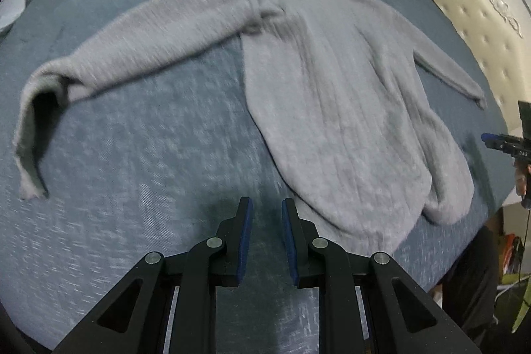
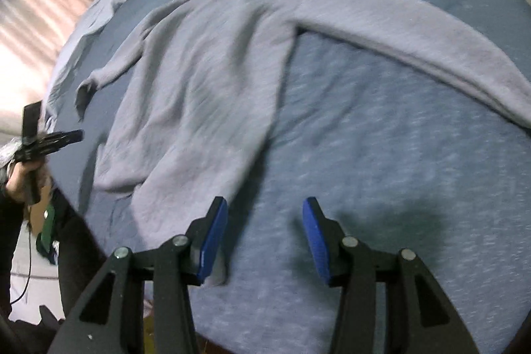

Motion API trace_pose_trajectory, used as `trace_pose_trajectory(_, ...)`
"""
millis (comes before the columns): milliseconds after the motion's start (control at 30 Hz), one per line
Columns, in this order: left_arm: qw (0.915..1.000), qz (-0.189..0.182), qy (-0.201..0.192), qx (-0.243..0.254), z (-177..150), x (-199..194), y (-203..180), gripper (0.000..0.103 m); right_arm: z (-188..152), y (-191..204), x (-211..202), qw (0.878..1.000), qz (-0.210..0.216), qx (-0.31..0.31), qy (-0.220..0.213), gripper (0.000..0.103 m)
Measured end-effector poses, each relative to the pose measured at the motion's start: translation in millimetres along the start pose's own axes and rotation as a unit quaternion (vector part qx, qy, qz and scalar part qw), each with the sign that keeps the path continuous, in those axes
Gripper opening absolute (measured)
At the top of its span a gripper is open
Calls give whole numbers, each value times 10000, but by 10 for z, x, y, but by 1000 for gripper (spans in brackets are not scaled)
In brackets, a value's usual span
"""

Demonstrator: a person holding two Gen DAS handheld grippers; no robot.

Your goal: Fold clothes

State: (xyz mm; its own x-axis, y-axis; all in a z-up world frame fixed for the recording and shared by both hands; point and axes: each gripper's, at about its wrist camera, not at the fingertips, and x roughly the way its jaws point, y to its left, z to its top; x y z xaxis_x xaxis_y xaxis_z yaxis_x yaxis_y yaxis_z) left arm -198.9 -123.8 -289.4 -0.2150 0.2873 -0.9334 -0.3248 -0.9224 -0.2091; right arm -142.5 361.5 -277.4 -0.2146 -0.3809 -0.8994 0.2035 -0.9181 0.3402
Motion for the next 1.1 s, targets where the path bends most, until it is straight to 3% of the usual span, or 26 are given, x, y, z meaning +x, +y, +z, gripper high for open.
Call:
trace_pose_trajectory(367,9995,-234,176,134,-206,308,-215,20,-356,264,340,9990,258,-28,353,48)
trace_pose_trajectory(967,9977,-646,162,96,-160,508,-162,20,-477,319,671,9955,591,12,745,48)
trace_pose_trajectory(1100,9970,-752,116,127,-162,472,-143,30,-470,303,648,9947,702,24,751,48)
